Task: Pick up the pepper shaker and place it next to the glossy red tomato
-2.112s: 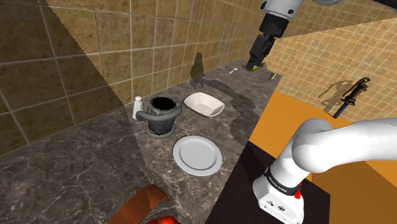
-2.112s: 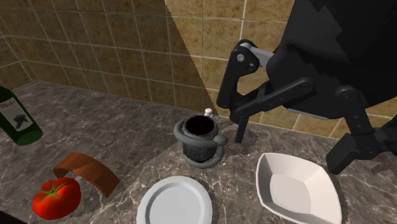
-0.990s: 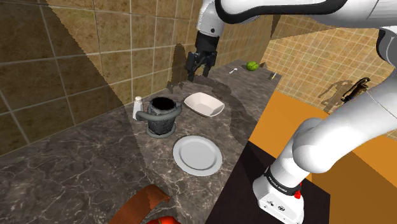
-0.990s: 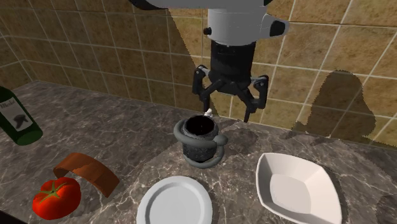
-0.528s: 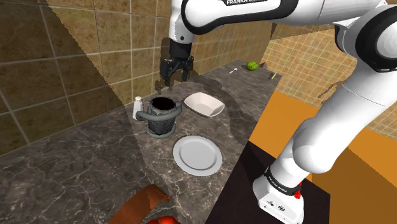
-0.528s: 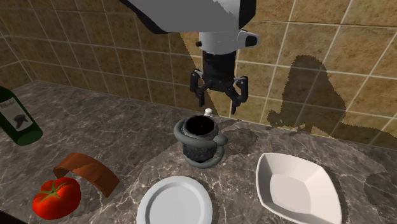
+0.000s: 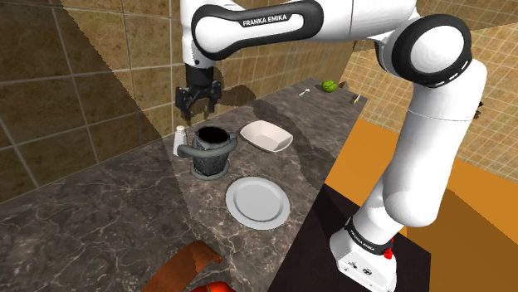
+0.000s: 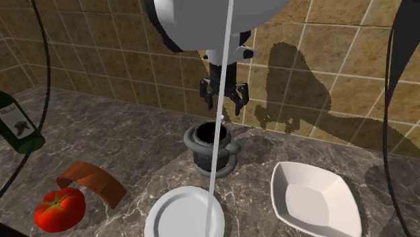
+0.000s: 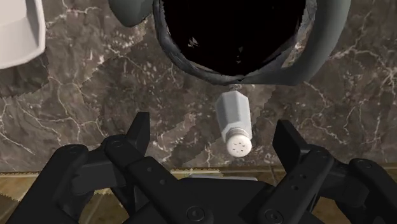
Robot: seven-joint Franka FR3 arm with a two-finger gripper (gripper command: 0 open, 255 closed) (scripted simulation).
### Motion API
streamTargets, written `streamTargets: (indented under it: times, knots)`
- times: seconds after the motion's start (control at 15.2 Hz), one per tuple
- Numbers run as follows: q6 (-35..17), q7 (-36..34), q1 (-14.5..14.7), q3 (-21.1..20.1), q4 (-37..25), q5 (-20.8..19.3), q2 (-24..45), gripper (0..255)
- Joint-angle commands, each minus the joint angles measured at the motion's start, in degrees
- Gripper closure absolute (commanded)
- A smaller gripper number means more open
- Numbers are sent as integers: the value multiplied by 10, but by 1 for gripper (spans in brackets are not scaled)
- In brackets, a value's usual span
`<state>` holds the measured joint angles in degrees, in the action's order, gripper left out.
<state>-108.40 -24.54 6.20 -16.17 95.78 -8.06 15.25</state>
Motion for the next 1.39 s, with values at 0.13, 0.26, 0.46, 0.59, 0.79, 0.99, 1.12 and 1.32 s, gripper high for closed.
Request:
streamTargets:
  times: [0.13, 0.26, 0.46, 0.59, 0.79, 0.99, 1.12, 1.32]
  knots:
    - [17, -30, 28, 4, -109, -33, 104, 0]
    - [34, -39, 44, 8, -175, -47, 159, 0]
    - [22, -41, 45, 10, -171, -49, 168, 0]
    - [8, -42, 44, 11, -159, -50, 171, 0]
    - [-17, -45, 42, 13, -140, -53, 176, 0]
    - [-17, -45, 42, 13, -140, -53, 176, 0]
    - [-17, -45, 42, 13, -140, -53, 176, 0]
    - [-17, -45, 42, 13, -140, -53, 176, 0]
